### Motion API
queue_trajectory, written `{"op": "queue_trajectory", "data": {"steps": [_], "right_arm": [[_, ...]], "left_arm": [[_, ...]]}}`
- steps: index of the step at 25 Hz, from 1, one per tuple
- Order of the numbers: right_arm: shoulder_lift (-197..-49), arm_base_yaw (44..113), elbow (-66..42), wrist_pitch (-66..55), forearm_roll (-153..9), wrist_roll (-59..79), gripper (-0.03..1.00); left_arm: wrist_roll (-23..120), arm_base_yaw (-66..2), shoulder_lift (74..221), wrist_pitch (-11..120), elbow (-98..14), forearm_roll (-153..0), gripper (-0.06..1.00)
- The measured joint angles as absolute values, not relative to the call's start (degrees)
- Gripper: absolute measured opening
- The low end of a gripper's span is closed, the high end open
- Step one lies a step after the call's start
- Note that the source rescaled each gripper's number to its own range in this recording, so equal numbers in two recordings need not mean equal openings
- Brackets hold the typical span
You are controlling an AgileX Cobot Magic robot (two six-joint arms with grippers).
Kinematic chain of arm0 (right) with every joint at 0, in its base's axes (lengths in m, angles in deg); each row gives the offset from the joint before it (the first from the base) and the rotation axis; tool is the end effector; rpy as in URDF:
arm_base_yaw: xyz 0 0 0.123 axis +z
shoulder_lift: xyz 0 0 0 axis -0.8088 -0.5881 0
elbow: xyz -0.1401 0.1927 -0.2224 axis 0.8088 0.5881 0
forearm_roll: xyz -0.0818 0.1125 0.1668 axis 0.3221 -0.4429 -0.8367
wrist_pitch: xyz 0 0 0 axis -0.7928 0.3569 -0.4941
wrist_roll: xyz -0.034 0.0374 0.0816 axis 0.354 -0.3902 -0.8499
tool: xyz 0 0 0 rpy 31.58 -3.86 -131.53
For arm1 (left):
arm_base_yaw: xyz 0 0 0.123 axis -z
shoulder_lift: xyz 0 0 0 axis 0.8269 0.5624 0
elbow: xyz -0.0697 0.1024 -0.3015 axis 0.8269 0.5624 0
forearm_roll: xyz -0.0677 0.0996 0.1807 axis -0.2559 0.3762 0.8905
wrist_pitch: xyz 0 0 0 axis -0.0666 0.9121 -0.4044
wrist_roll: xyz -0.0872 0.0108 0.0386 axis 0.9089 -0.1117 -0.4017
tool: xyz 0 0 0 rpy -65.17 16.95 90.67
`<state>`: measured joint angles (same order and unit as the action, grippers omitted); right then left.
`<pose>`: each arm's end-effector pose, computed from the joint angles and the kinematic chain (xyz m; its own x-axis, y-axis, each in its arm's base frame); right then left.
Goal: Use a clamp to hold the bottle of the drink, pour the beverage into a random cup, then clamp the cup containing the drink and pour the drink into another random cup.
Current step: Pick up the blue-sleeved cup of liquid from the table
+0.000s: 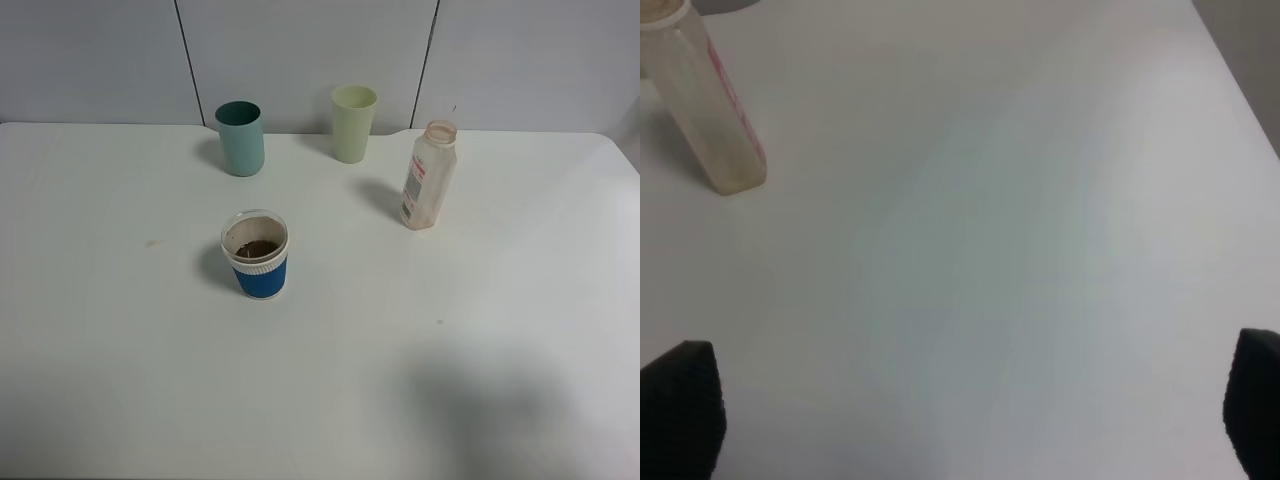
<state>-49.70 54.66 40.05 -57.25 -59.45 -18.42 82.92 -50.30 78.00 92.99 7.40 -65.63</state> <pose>-0.0724 -0.0081 0.2567 -0.4553 0.0468 -0.8891 0.0797 0.9968 0.0117 -0.0560 0.0021 0.2984 -0.1876 -0.0293 -0.9818 0.1199 0.9914 -0.0525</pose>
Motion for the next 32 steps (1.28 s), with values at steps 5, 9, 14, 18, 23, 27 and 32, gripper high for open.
{"op": "queue_trajectory", "data": {"steps": [5,9,14,18,23,27,32], "right_arm": [[-49.7,54.66,40.05,-57.25,-59.45,-18.42,1.0],[-49.7,54.66,40.05,-57.25,-59.45,-18.42,1.0],[-49.7,54.66,40.05,-57.25,-59.45,-18.42,1.0],[-49.7,54.66,40.05,-57.25,-59.45,-18.42,1.0],[-49.7,54.66,40.05,-57.25,-59.45,-18.42,1.0],[-49.7,54.66,40.05,-57.25,-59.45,-18.42,1.0],[-49.7,54.66,40.05,-57.25,-59.45,-18.42,1.0]], "left_arm": [[79.0,-50.3,87.09,89.36,7.4,-66.51,1.0],[73.94,-50.3,96.95,84.75,7.4,-67.76,1.0],[71.01,-50.3,105.89,80.19,7.4,-68.59,1.0],[70.73,-50.3,111.6,76.42,7.4,-68.59,1.0],[70.73,-48.26,117.51,71.5,7.4,-67.49,1.0],[70.73,-45.53,121.52,68.64,7.4,-65.7,1.0],[70.73,-43.06,127.36,67.38,7.4,-63.07,1.0]]}}
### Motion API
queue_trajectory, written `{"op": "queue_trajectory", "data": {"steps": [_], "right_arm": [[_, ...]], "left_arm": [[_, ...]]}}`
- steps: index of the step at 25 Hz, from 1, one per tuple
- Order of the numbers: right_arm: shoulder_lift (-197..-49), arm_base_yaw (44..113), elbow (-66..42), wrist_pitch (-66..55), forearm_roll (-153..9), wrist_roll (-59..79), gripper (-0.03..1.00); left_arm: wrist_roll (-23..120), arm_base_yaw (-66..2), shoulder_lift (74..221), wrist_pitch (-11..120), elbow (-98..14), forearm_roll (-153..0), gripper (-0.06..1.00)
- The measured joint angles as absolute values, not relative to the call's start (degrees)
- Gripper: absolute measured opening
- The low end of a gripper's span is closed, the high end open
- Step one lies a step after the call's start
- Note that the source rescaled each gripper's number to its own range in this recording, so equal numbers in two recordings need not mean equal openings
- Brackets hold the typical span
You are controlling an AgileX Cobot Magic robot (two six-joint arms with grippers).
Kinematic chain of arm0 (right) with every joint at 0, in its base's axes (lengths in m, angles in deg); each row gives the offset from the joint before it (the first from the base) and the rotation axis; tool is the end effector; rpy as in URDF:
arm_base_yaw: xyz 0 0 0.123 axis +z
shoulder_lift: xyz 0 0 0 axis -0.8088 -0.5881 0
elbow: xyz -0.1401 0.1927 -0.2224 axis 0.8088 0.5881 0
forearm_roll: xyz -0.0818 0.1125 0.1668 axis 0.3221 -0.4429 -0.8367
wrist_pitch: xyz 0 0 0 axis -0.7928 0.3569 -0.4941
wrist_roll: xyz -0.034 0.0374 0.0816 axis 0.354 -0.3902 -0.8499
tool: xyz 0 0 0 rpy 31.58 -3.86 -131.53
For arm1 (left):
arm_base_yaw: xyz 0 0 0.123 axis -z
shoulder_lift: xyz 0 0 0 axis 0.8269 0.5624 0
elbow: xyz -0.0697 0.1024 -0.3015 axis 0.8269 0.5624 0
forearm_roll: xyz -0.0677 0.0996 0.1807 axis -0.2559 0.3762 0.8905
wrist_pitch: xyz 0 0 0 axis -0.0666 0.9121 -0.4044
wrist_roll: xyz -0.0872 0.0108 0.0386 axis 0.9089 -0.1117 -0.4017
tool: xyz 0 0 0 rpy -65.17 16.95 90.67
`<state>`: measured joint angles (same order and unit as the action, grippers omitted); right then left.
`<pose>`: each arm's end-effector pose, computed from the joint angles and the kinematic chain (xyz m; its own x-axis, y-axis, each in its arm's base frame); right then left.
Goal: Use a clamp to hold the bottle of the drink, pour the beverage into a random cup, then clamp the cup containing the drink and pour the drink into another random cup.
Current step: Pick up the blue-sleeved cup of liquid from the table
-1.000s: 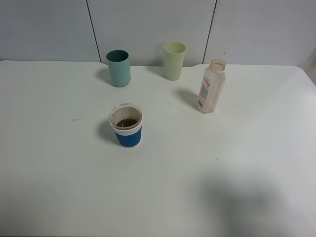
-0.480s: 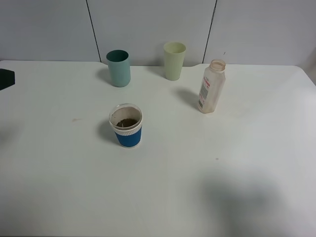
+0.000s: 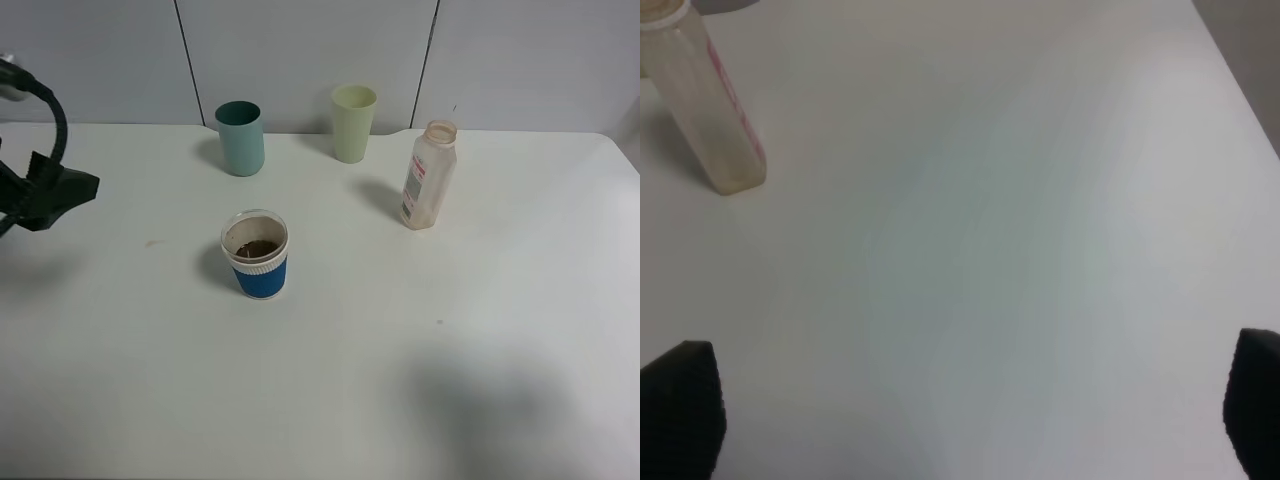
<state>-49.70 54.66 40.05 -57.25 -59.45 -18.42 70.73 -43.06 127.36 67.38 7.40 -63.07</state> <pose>-0.0724 -0.0081 0.2567 -0.4553 0.0468 -0.8891 0.0797 0.9968 0.0117 0.1247 -0.0283 0.3085 -0.4956 0.3130 -0.8102 0.3251 0.9318 0.1612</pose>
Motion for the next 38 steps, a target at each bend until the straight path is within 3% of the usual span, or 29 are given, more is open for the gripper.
{"op": "queue_trajectory", "data": {"steps": [10,38], "right_arm": [[-49.7,54.66,40.05,-57.25,-59.45,-18.42,1.0],[-49.7,54.66,40.05,-57.25,-59.45,-18.42,1.0]], "left_arm": [[70.73,-38.74,133.76,54.89,12.16,-59.59,1.0],[83.37,-38.62,134.13,27.79,32.47,-53.42,1.0]]}}
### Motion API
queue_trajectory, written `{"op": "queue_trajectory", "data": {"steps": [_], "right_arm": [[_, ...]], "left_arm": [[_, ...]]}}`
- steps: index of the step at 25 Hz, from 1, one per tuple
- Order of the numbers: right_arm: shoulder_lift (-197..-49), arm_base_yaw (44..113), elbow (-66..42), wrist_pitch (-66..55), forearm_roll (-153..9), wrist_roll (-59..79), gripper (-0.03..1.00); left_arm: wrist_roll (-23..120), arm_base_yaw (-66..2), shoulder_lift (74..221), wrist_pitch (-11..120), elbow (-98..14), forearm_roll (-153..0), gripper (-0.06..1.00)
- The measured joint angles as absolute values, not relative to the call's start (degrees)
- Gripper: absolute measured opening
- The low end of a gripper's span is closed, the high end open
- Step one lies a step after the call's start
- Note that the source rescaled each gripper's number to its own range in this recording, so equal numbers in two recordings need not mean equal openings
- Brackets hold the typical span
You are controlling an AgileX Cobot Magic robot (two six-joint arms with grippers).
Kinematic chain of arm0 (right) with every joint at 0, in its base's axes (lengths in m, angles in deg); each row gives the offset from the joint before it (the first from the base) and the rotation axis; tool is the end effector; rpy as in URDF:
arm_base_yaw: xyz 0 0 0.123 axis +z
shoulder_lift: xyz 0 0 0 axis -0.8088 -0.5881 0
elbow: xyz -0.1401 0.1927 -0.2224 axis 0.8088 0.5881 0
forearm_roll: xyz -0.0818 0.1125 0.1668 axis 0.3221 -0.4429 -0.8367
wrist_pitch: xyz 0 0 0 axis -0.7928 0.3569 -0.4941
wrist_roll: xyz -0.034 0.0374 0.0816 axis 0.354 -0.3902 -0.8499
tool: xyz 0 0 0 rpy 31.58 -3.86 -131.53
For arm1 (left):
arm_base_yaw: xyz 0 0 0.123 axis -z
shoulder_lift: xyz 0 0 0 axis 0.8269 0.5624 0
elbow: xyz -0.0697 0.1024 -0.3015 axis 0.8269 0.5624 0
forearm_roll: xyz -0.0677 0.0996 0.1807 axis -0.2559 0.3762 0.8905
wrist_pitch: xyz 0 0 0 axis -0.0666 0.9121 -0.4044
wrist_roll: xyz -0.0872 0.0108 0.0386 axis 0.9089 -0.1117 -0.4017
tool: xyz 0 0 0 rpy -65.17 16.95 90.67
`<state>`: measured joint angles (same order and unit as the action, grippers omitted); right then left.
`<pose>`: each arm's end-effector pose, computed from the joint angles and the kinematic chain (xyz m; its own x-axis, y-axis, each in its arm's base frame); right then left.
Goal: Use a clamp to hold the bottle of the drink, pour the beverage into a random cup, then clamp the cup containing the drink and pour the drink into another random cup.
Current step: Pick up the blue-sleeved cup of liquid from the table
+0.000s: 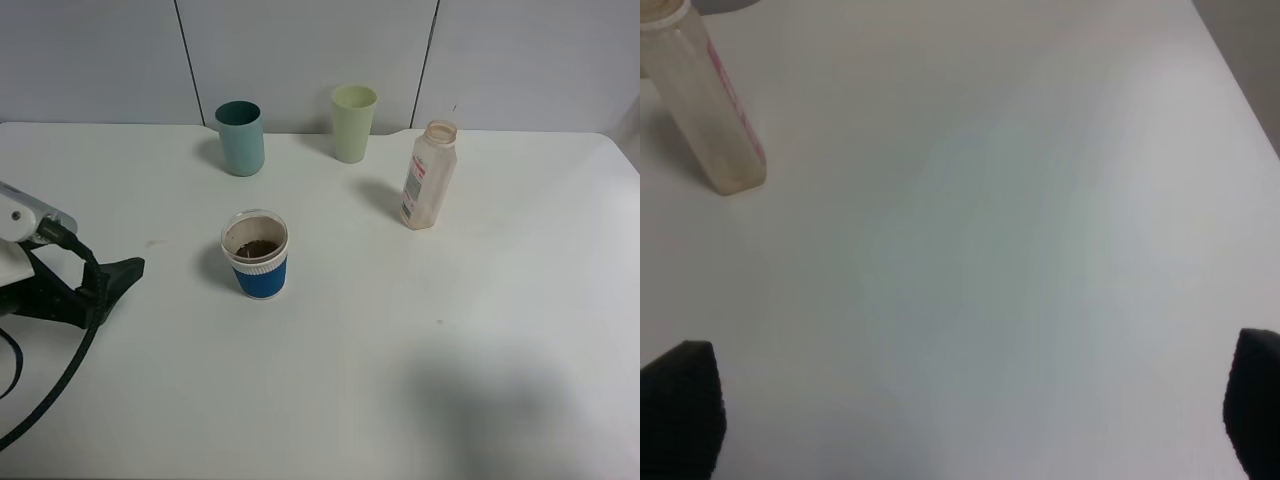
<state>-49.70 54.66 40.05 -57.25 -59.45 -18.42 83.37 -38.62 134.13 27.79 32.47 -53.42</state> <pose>-0.0724 -0.0081 0.2567 -0.4553 0.0468 -0.8891 0.0797 0.9968 0.0117 0.1074 -0.0395 0.2307 -0.3815 0.2556 -0.8883 0.4023 0.9111 0.0894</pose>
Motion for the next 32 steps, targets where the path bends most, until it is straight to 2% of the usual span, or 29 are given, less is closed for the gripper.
{"op": "queue_trajectory", "data": {"steps": [12,17,21,29,32], "right_arm": [[-49.7,54.66,40.05,-57.25,-59.45,-18.42,1.0],[-49.7,54.66,40.05,-57.25,-59.45,-18.42,1.0],[-49.7,54.66,40.05,-57.25,-59.45,-18.42,1.0],[-49.7,54.66,40.05,-57.25,-59.45,-18.42,1.0],[-49.7,54.66,40.05,-57.25,-59.45,-18.42,1.0]], "left_arm": [[87.63,-38.61,134.13,23.97,34.69,-47.85,1.0],[88.98,-38.61,139.24,21.76,34.69,-44.46,0.99],[90.83,-38.61,151.22,9.14,34.7,-41.18,0.87],[91.28,-38.61,168.97,-14.32,34.82,-37.7,0.85],[91.05,-38.61,171.48,-16.96,34.82,-37.02,0.85]]}}
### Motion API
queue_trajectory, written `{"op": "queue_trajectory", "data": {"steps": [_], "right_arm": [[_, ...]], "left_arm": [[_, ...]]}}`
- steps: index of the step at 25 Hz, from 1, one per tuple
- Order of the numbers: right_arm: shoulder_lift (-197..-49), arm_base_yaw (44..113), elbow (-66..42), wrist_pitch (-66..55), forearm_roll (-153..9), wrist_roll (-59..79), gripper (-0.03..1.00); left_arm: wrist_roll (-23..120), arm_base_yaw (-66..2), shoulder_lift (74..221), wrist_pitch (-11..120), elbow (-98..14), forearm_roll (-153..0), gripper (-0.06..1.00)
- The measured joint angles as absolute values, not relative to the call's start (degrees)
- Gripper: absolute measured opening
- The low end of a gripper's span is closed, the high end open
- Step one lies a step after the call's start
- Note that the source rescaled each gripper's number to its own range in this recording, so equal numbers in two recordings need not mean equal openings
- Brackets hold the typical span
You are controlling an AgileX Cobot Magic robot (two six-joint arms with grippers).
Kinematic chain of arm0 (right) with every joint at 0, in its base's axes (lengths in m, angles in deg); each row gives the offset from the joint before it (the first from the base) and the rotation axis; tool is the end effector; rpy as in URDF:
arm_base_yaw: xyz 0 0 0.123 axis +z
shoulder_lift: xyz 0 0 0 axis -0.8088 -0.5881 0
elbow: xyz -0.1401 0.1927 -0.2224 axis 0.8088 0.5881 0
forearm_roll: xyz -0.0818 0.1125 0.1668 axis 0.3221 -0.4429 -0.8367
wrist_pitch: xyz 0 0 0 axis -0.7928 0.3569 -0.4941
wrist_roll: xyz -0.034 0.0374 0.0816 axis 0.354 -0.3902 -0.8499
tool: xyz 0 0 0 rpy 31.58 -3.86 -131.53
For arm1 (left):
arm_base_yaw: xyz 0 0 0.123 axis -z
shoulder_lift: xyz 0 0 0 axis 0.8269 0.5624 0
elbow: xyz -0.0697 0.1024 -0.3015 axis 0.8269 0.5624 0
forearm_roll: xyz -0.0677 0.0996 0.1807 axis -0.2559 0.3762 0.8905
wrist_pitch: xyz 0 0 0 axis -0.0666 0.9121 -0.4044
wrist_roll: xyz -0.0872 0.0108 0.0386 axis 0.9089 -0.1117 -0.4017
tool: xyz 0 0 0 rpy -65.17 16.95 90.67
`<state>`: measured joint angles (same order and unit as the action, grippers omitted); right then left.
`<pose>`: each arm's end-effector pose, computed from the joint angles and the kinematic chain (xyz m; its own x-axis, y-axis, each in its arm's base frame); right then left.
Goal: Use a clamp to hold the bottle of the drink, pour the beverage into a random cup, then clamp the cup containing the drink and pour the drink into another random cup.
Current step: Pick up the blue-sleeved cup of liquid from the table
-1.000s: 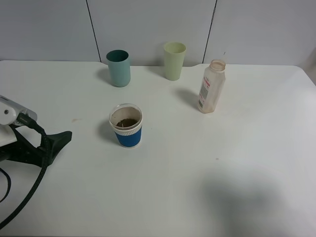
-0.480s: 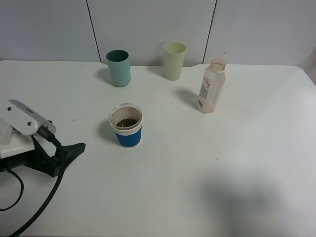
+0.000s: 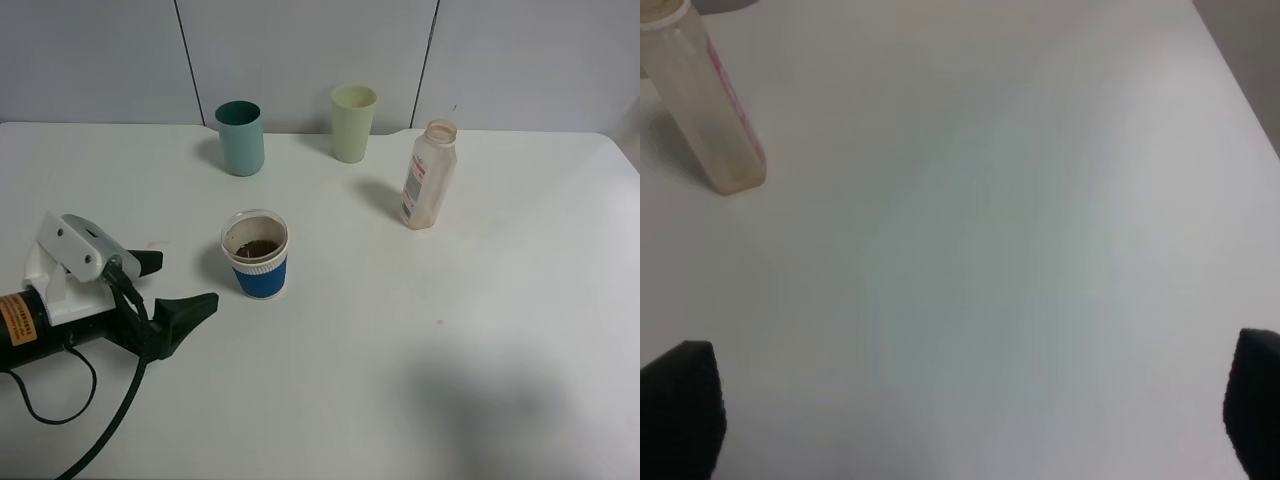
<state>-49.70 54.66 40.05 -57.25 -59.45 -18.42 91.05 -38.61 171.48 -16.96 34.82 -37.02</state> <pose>-0.0724 -0.0081 0.2567 -0.4553 0.0468 -0.8891 0.0797 0.9968 0.0117 0.1666 -0.0918 0.1888 -0.3657 0.1406 -0.9201 0.6327 0.7626 -0.1350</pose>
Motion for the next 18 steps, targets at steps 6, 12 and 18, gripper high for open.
{"op": "queue_trajectory", "data": {"steps": [6,12,18], "right_arm": [[-49.7,54.66,40.05,-57.25,-59.45,-18.42,1.0],[-49.7,54.66,40.05,-57.25,-59.45,-18.42,1.0],[-49.7,54.66,40.05,-57.25,-59.45,-18.42,1.0]], "left_arm": [[85.55,-38.61,173.5,-18.19,34.82,-37.83,0.85],[81.73,-38.61,173.7,-18.24,34.68,-39.16,0.85],[81.36,-38.61,176.67,-18.62,32.21,-39.22,0.85]]}}
